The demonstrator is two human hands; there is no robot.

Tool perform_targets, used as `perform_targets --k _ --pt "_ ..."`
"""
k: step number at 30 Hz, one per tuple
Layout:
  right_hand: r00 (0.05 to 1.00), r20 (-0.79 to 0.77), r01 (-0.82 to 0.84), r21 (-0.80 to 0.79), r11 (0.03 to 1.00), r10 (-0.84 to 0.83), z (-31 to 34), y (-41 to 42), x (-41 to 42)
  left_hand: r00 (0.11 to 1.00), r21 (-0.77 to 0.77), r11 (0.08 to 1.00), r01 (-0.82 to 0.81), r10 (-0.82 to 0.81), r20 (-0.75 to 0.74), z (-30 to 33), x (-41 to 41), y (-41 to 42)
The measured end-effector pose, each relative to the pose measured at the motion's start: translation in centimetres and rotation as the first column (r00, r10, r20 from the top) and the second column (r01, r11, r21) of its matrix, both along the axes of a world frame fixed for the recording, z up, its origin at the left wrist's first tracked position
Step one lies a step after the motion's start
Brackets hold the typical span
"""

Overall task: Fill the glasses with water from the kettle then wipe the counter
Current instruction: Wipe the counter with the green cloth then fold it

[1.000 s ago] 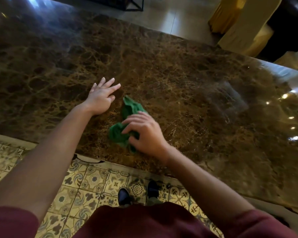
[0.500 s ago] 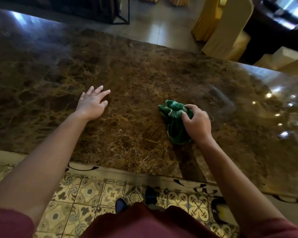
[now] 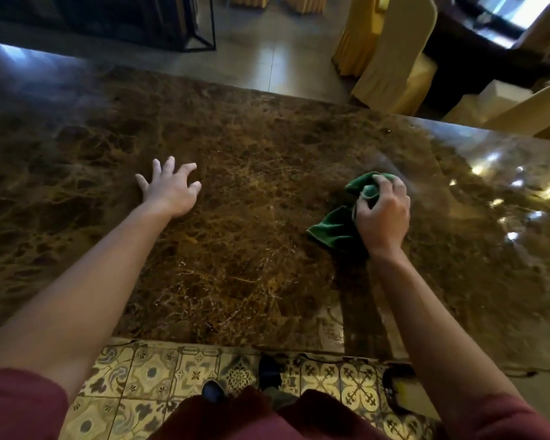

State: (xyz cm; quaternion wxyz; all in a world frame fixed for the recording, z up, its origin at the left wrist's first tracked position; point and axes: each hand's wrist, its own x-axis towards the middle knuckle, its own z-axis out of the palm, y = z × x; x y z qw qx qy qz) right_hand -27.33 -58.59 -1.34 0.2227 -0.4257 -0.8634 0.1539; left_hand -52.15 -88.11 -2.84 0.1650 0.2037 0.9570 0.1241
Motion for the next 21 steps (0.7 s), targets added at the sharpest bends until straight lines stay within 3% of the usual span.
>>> perform_targets --k 3,8,11,13,15,19,21 --pt "0.986 0.165 0.027 -0.073 0.997 -0.015 -2.0 1.2 -2.1 1.0 0.003 1.0 0.009 -0.009 0.006 -0.2 -0.2 0.0" --pt "0.981 0.103 -0.157 -0.078 0.985 0.164 -2.4 1.4 -8.0 0.999 0.051 0.999 0.014 -0.017 0.051 -0.3 -0.9 -0.6" --pt "0.923 0.069 -0.371 -0.107 0.923 0.379 -1.5 0.2 -11.6 0.996 0.21 0.975 -0.077 0.066 0.06 -0.1 -1.3 -1.4" --pt "0.847 0.058 -0.52 -0.108 0.847 0.528 -1.1 -2.0 -13.0 0.966 0.359 0.902 -0.241 0.257 0.001 0.2 -1.3 -2.5" --pt "0.74 0.035 -0.663 -0.128 0.738 0.671 -0.8 -5.0 -13.4 0.911 0.395 0.855 -0.337 0.402 -0.094 0.4 -1.4 -3.9" --pt "0.487 -0.029 -0.863 -0.167 0.476 0.873 -1.4 -11.6 -11.1 0.923 0.271 0.917 -0.293 0.345 -0.17 -0.1 -2.0 -6.1" --pt "0.403 -0.064 -0.911 -0.13 0.392 0.913 -2.0 -14.4 -9.1 0.936 0.208 0.943 -0.261 0.299 -0.184 -0.5 -2.1 -6.2"
